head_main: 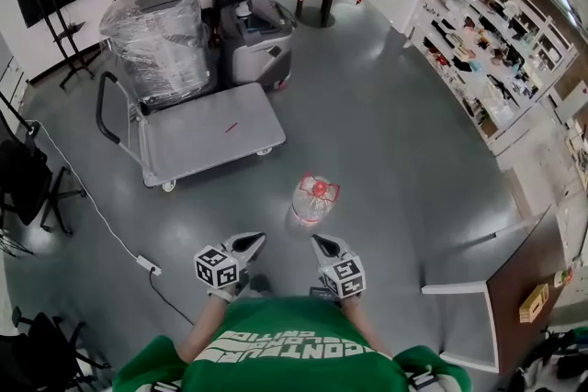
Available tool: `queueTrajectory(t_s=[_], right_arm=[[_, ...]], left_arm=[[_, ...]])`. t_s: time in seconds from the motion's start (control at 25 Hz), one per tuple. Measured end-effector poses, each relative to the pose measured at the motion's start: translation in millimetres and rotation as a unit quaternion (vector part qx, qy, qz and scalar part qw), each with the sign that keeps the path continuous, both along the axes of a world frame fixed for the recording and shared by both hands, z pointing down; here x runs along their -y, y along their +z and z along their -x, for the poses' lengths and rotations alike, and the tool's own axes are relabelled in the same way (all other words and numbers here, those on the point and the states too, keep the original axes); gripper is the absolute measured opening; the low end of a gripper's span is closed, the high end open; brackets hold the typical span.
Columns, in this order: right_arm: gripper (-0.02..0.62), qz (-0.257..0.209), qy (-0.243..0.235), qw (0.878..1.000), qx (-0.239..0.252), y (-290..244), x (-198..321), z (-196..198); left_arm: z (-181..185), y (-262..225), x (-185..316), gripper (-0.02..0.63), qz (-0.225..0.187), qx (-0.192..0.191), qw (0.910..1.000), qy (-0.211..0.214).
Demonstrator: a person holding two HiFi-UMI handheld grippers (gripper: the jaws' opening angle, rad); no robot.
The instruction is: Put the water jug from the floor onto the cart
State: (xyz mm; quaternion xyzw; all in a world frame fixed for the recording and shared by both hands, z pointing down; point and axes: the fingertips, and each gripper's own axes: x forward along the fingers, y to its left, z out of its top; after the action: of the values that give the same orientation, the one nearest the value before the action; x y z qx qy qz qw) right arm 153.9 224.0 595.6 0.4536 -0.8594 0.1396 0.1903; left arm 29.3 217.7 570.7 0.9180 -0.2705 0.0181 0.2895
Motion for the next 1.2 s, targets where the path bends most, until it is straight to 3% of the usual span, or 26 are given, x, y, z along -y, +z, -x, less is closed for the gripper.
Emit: queueTrajectory(t_s=[0.72, 1.2], right_arm=[[-0.008, 0.004, 0.007, 0.999, -0.038, -5, 40, 30], [-0.008, 0.003, -0.007, 1.000, -0.015, 11, 95, 21]], left_arm=[[31, 6, 45, 0.012, 0.015, -0.010, 0.9997, 0.019], [20, 19, 85, 0.012, 0.021, 0.010, 0.9997, 0.007]])
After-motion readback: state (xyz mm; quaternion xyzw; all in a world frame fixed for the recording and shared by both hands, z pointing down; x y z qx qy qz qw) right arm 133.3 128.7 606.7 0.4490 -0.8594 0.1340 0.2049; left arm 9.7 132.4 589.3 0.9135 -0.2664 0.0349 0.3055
